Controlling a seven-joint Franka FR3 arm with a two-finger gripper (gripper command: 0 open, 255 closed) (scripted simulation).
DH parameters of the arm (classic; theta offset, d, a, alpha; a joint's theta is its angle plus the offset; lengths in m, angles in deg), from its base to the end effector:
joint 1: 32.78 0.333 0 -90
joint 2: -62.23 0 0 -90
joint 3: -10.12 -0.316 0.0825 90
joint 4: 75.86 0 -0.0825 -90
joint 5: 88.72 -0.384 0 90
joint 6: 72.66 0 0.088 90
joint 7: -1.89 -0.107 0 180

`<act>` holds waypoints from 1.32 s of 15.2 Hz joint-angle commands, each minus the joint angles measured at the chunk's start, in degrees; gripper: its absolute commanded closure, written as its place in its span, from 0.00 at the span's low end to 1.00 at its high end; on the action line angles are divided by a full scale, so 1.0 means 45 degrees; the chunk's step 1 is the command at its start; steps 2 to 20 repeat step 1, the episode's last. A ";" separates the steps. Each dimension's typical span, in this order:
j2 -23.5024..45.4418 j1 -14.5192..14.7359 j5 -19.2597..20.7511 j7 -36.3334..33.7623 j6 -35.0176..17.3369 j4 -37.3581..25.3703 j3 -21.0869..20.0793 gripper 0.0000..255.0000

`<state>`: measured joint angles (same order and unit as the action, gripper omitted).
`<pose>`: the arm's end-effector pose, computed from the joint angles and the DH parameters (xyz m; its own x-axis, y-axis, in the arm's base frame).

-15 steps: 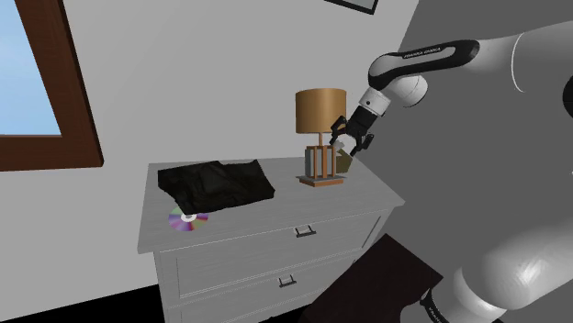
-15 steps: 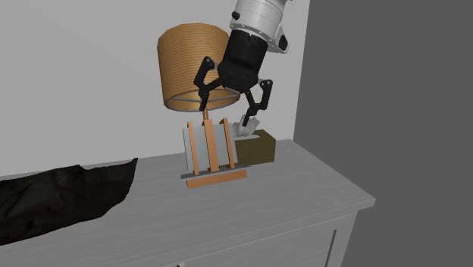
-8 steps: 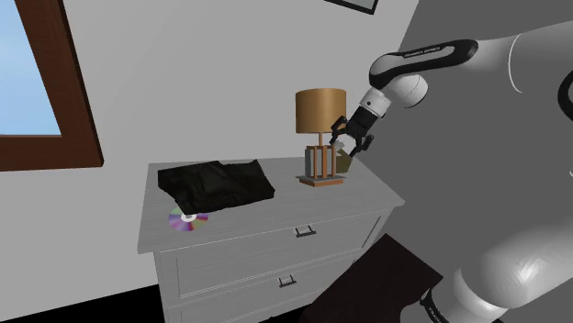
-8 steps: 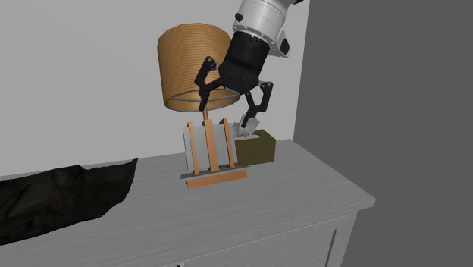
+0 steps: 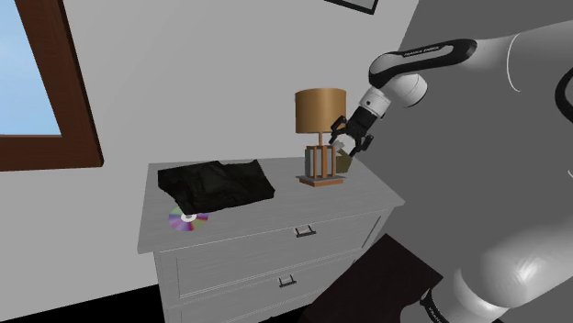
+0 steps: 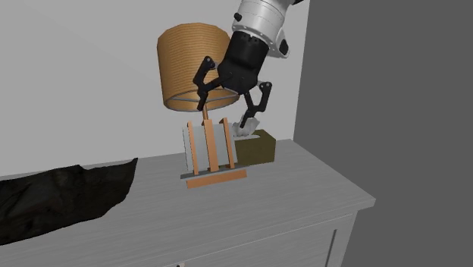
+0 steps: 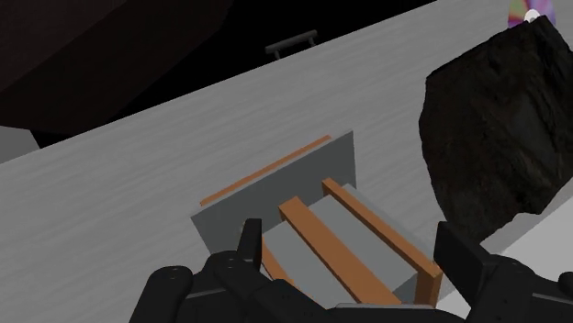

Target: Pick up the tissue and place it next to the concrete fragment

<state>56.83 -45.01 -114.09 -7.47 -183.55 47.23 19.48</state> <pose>0.4833 -0.1610 0.4390 0.7581 -0.6160 -0.2143 -0.6472 -0.6704 -0.3629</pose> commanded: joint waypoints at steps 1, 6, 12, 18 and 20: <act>0.1245 -0.0168 0.0125 0.0029 -0.4475 0.0119 -0.0006 0.00; 0.1245 -0.0168 0.0125 0.0029 -0.4475 0.0119 -0.0006 0.00; 0.1245 -0.0168 0.0125 0.0029 -0.4475 0.0119 -0.0006 0.00; 0.1245 -0.0168 0.0125 0.0029 -0.4475 0.0119 -0.0006 0.00; 0.1245 -0.0168 0.0125 0.0029 -0.4475 0.0119 -0.0006 0.00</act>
